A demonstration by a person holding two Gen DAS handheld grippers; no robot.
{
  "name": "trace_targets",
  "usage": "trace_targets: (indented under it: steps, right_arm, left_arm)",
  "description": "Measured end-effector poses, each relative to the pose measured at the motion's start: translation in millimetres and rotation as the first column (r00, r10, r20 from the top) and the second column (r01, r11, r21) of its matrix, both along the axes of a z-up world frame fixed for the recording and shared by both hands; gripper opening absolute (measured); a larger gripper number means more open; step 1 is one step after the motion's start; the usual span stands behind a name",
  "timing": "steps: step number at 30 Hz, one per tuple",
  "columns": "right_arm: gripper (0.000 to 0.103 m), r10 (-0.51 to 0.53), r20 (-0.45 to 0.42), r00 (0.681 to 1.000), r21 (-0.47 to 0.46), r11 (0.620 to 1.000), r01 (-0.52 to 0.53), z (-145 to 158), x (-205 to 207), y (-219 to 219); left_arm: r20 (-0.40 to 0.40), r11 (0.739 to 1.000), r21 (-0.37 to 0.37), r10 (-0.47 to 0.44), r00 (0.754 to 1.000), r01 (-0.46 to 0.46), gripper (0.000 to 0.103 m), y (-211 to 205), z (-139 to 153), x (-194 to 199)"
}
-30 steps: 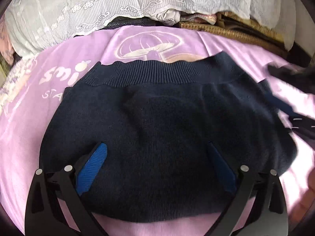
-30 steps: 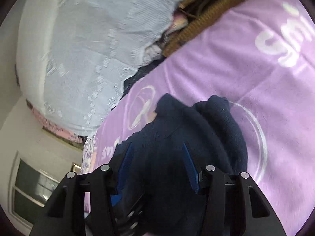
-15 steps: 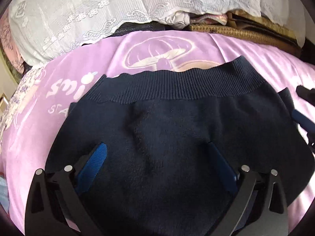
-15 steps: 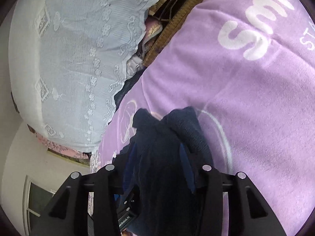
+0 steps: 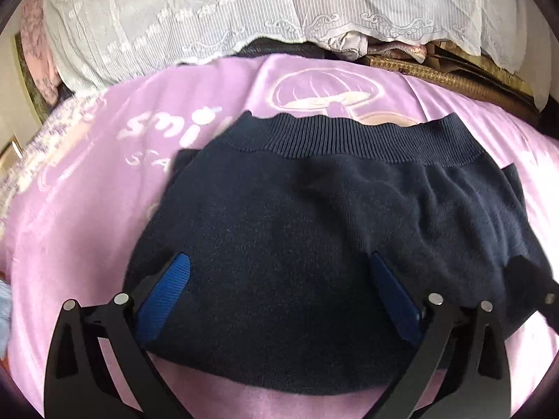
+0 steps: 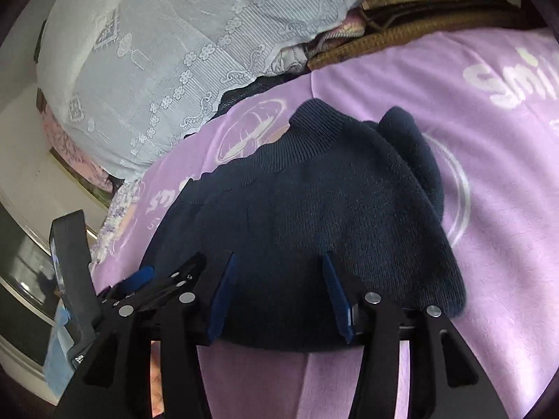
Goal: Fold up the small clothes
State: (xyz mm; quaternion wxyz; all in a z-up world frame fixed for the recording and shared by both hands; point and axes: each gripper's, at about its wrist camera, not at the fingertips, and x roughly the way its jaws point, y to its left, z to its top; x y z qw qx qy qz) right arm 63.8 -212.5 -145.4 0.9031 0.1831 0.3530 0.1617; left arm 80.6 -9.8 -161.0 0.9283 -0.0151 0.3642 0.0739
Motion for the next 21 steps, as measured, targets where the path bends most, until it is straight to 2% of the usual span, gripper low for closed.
trace_targets:
  steps: [2, 10, 17, 21]
  right_arm:
    - [0.054, 0.001, 0.026, 1.000, -0.004, 1.000, -0.001, 4.9, -15.7, -1.2]
    - [0.055, -0.046, 0.016, 0.999, 0.017, 0.999, 0.046, -2.5, -63.4, -25.8]
    - [0.059, -0.131, -0.051, 0.990, 0.074, 0.988, 0.135, -18.5, -67.7, -51.3]
    - [0.061, -0.139, -0.081, 0.987, 0.111, 0.983, 0.148, -27.4, -62.7, -56.7]
  left_arm:
    - [0.025, 1.000, 0.016, -0.005, 1.000, 0.005, 0.098, -1.9, 4.7, -8.8]
    - [0.049, 1.000, -0.026, 0.014, 0.999, -0.012, 0.098, 12.1, 13.2, -25.7]
    - [0.066, 0.999, -0.031, 0.015, 0.998, -0.013, 0.098, 12.9, 17.7, -30.5]
    - [0.066, 0.999, -0.032, 0.015, 0.998, -0.013, 0.098, 13.2, 17.9, -30.1]
